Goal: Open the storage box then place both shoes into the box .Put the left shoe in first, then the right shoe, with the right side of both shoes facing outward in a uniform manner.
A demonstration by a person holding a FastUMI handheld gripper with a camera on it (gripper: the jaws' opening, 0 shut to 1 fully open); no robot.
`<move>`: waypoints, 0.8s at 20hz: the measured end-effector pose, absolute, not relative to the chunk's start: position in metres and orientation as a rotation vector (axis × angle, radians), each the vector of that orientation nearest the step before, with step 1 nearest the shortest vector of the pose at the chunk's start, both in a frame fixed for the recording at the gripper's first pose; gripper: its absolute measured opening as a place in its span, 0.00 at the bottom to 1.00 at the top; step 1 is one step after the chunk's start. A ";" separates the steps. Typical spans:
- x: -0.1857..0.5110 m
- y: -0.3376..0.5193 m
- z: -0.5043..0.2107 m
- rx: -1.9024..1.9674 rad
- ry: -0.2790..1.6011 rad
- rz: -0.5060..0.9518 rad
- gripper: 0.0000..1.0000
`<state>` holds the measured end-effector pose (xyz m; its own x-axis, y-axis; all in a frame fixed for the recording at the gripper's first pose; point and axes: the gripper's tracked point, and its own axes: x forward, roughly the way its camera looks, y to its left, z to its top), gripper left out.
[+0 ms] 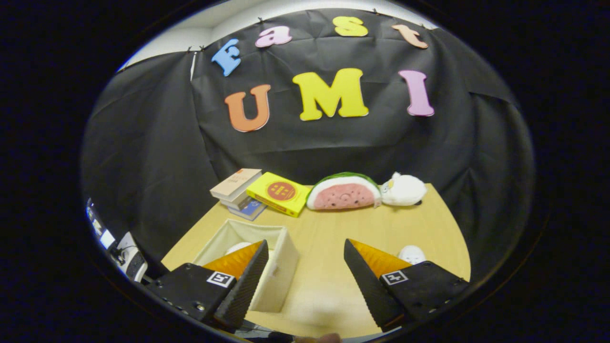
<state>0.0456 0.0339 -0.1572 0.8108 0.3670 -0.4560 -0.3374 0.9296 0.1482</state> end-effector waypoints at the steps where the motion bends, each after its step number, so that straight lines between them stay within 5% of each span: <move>1: 0.049 0.007 -0.163 0.063 0.507 0.347 0.96; 10: 0.075 -0.156 -0.289 0.084 0.736 0.172 0.96; 16: 0.105 -0.189 -0.393 0.069 0.921 0.138 0.96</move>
<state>0.1045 -0.1888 -0.3931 0.5968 0.1486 -0.7885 -0.0896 0.9889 0.1185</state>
